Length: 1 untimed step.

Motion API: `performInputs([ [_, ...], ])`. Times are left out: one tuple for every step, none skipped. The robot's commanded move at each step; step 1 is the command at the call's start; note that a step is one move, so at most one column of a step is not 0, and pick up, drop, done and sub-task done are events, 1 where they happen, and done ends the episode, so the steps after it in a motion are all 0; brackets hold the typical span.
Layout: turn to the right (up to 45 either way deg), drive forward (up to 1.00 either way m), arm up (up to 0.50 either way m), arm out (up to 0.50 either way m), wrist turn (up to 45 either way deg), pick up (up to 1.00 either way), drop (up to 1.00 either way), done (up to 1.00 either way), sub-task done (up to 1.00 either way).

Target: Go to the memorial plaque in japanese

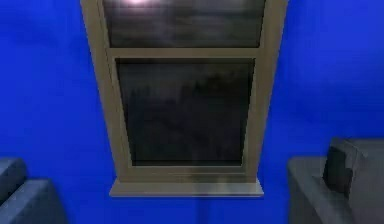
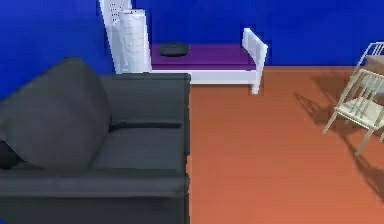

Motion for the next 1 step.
performInputs([
  [-45.0, 0.0, 0.0, 0.0, 0.0, 0.0, 0.0, 0.0, 0.0],
])
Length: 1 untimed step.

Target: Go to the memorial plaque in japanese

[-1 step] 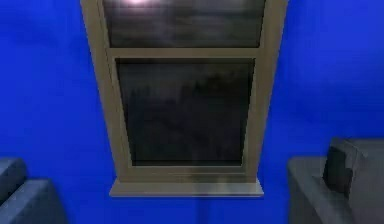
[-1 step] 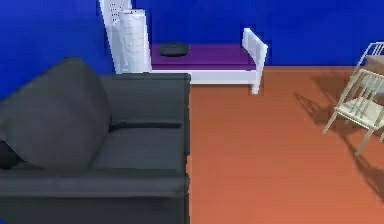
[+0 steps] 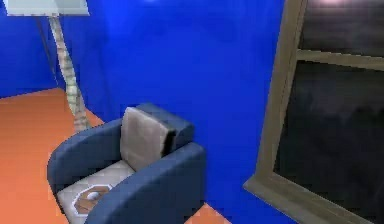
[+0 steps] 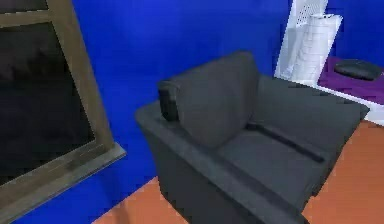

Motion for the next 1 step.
performInputs([
  [-45.0, 0.0, 0.0, 0.0, 0.0, 0.0, 0.0, 0.0, 0.0],
])
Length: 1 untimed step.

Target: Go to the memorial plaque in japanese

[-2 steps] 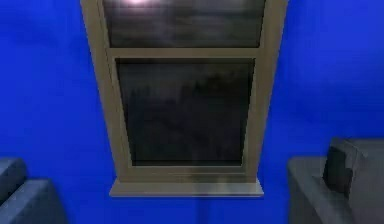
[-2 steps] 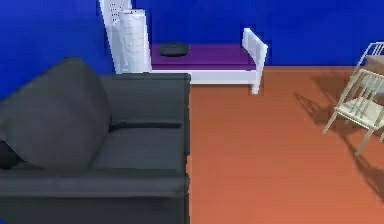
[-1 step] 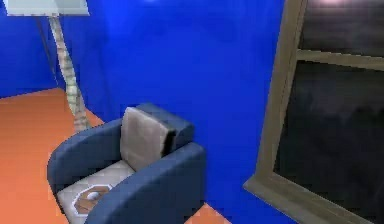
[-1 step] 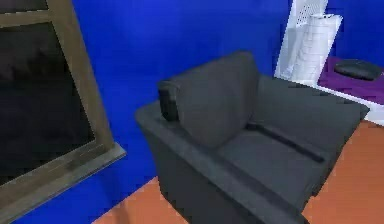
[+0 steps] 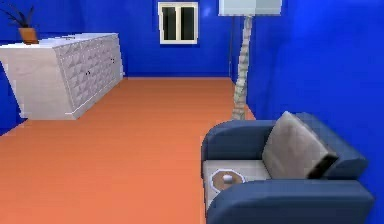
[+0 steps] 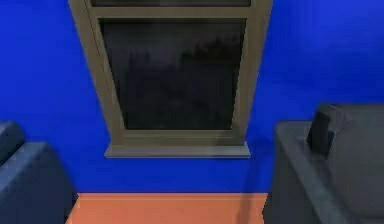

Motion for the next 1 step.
performInputs([
  [-45.0, 0.0, 0.0, 0.0, 0.0, 0.0, 0.0, 0.0, 0.0],
])
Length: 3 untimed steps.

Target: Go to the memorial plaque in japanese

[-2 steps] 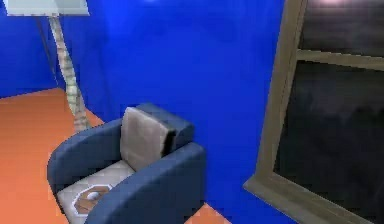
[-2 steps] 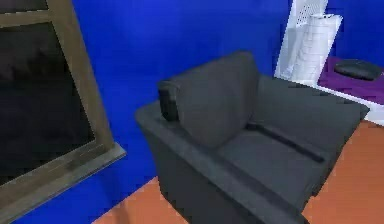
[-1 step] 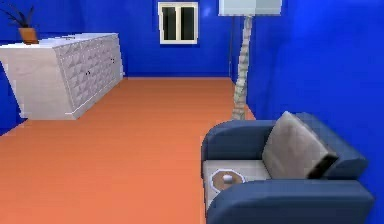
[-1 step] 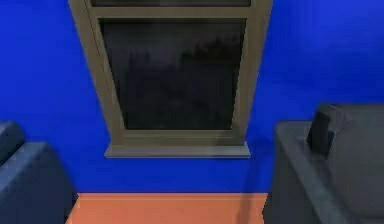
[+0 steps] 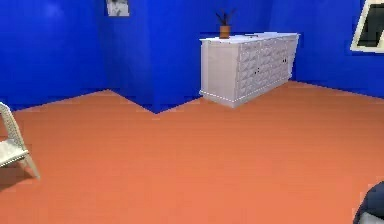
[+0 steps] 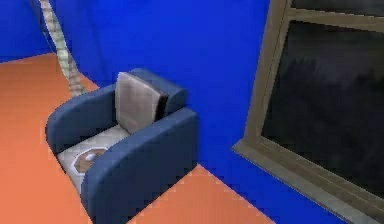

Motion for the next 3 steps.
performInputs([
  [-24.0, 0.0, 0.0, 0.0, 0.0, 0.0, 0.0, 0.0, 0.0],
  [0.0, 1.0, 0.0, 0.0, 0.0, 0.0, 0.0, 0.0, 0.0],
  [0.0, 0.95, 0.0, 0.0, 0.0, 0.0, 0.0, 0.0, 0.0],
])
